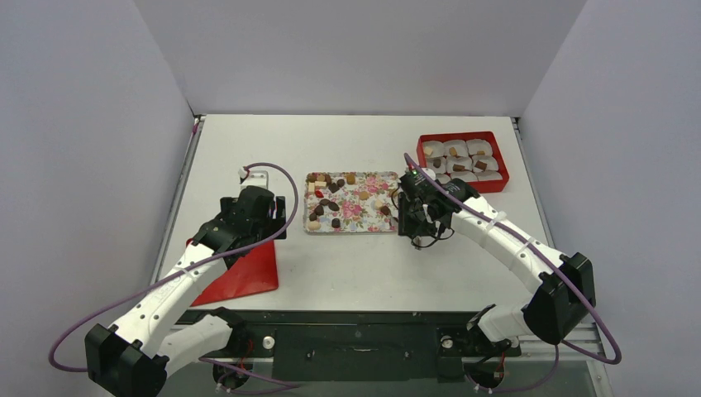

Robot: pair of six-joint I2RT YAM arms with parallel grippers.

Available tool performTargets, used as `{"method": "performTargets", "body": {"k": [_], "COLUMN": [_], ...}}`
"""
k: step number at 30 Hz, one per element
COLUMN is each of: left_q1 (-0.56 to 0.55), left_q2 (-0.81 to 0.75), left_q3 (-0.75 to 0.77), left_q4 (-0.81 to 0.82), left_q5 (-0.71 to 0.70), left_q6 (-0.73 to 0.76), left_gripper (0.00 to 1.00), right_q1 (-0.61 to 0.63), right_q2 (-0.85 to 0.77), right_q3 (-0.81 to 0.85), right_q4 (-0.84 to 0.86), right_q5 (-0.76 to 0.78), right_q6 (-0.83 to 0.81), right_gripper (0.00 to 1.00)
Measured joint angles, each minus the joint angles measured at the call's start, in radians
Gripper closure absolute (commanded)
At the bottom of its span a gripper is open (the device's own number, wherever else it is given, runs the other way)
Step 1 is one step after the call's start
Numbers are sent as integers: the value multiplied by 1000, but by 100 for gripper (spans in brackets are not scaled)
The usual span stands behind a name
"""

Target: Pack the chocolate

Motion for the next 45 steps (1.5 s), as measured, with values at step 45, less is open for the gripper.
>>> {"method": "performTargets", "body": {"k": [45], "left_q1": [2], "left_q2": [0], "left_q3": [0], "left_q4": [0], "left_q5": [-4], "left_q6": [0], "left_gripper": [4], "right_q1": [6], "right_q2": [94], "right_q3": [124], "right_q4": [-13], "right_q5": [-27], "right_q6": [-23], "right_gripper": [75]}}
